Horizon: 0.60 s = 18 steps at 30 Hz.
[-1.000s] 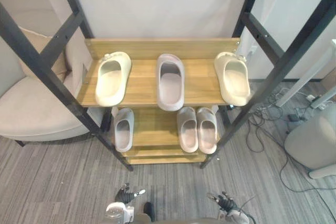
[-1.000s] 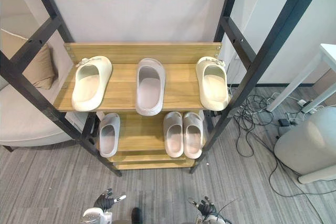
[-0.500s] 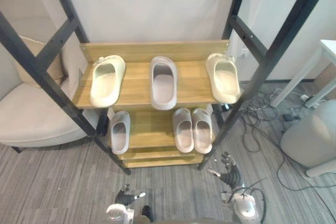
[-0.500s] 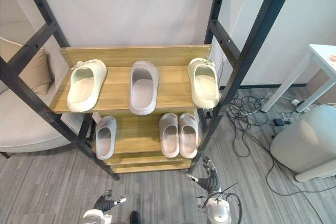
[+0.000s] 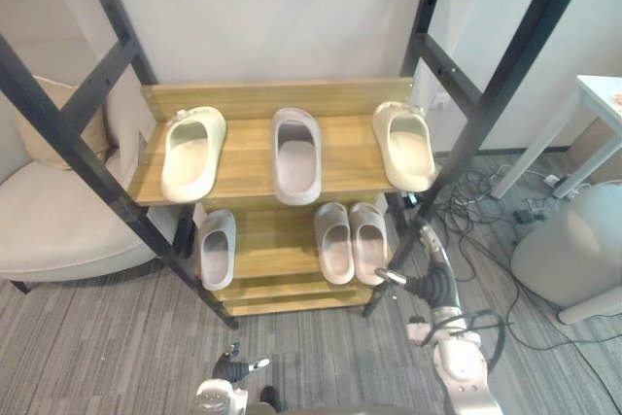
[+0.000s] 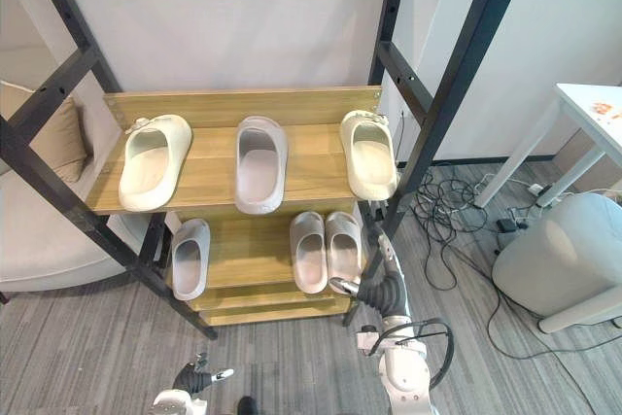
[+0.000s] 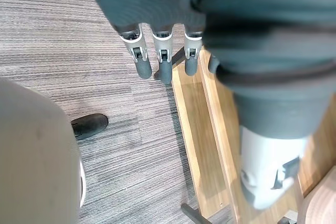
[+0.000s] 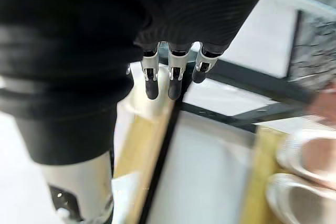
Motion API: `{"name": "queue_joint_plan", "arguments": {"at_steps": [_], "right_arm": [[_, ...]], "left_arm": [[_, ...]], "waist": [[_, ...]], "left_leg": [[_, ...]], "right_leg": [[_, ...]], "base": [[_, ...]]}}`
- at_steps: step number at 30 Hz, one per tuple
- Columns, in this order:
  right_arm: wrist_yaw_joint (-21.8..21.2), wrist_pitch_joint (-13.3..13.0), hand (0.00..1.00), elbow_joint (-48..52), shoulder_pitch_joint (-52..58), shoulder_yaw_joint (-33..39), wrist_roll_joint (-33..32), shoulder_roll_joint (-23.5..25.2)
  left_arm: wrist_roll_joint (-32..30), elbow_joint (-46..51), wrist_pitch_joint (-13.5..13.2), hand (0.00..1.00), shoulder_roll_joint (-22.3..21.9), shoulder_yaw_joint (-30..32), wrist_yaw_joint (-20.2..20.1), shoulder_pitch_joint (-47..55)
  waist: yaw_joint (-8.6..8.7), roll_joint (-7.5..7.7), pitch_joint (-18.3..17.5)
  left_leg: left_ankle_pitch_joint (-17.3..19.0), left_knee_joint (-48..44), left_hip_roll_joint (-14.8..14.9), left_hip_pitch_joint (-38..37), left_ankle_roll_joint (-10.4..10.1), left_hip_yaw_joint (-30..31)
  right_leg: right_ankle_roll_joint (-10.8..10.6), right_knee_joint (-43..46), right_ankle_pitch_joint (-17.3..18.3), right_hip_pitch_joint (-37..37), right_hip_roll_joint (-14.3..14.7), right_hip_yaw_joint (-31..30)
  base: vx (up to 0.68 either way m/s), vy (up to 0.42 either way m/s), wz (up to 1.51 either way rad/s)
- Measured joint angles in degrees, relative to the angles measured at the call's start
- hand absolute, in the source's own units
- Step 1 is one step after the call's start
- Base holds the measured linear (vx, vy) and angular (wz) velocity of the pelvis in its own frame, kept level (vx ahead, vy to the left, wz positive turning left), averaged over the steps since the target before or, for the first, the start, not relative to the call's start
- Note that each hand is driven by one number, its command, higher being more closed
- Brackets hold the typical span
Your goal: Organize the slippers on the shoe rack
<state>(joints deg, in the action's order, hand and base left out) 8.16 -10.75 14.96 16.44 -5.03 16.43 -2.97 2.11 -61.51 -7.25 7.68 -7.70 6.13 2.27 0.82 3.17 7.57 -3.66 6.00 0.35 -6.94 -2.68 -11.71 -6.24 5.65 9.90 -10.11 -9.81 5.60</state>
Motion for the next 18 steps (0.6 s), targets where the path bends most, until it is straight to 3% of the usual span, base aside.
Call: {"name": "queue_joint_plan", "arguments": {"at_steps": [9,18], "right_arm": [[2.33,-0.18,0.0,4.36,-6.6,-0.92,3.06,-3.56],[4.37,0.22,0.0,2.14,-19.61,-1.72,3.69,-7.27]], "left_arm": [[-0.89,0.18,0.09,0.0,-0.19,-0.17,-0.25,-0.05],[-0.86,0.29,0.21,0.0,-0.36,-0.16,-1.21,0.07]], "waist": [[-0.25,-0.19,-0.37],[-0.35,-0.61,-0.63]], "left_leg": [[-0.43,0.19,0.13,-0.2,0.34,0.96],[-1.42,0.35,0.46,0.17,0.45,1.52]], "right_leg": [[0.14,0.86,-0.26,-0.44,0.01,0.48],[0.14,1.98,-0.21,0.35,0.03,0.59]], "base": [[-0.02,-0.013,0.05],[-0.08,-0.012,0.04]]}}
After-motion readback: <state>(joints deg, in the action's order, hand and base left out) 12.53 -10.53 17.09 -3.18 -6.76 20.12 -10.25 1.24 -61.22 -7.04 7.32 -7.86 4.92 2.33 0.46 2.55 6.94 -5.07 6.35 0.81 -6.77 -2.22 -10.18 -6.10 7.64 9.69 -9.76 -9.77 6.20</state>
